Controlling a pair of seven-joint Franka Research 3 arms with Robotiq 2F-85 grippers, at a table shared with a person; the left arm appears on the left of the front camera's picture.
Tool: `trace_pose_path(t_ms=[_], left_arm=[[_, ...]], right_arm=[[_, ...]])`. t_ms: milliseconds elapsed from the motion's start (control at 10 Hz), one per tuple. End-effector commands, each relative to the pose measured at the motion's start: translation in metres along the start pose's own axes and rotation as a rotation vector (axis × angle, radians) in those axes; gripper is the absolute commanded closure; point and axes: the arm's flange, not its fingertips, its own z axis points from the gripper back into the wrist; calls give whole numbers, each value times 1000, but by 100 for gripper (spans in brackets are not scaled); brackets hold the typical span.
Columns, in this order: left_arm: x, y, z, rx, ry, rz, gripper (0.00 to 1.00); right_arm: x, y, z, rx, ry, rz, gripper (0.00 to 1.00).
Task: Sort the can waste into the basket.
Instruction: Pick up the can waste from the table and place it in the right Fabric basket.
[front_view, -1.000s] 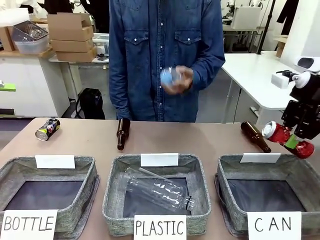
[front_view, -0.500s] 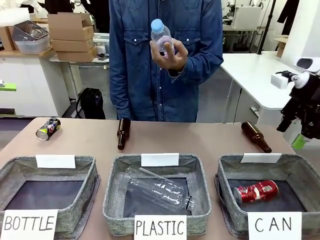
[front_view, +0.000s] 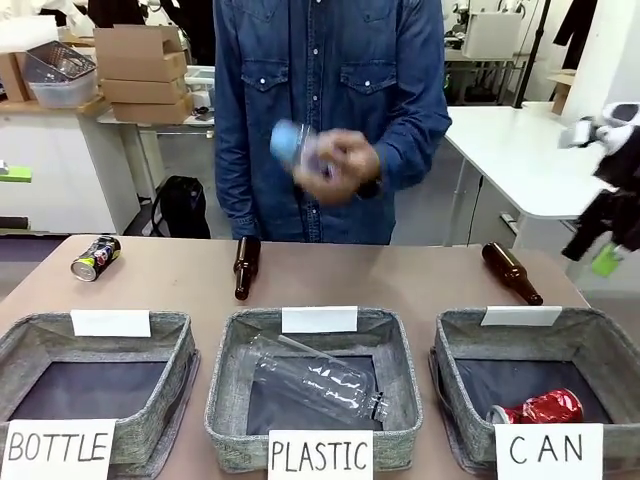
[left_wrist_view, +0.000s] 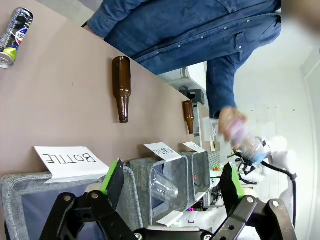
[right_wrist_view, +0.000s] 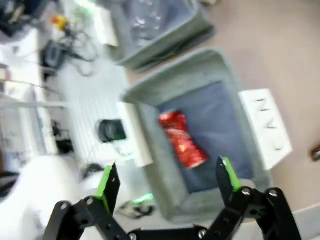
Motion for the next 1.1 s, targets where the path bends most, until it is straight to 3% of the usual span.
trace_pose_path(t_ms=[0, 200, 400, 500, 600, 700, 800, 900, 1000], left_arm=[[-1, -1, -2, -20, -10, -7, 0], [-1, -1, -2, -20, -10, -7, 0], [-1, -1, -2, -20, -10, -7, 0], [-1, -1, -2, -20, -10, -7, 0], [-1, -1, -2, -20, -10, -7, 0], [-1, -1, -2, -20, -10, -7, 0], [-1, -1, -2, -20, -10, -7, 0], [-1, -1, -2, -20, -10, -7, 0], [-1, -1, -2, -20, -10, -7, 0]], right_arm=[[-10, -15, 38, 484, -482, -471, 0], [-21, -36, 41, 674, -680, -576, 0], [-6, -46, 38, 744, -755, -769, 0], [11, -34, 31, 596, -922, -1089, 0], [32, -8, 28, 293, -1147, -1417, 0], [48, 4, 32, 120, -1156, -1602, 0], [64, -5, 32, -4, -887, -1647, 0], [19, -38, 43, 460, -656, -850, 0], [19, -38, 43, 460, -656, -850, 0]])
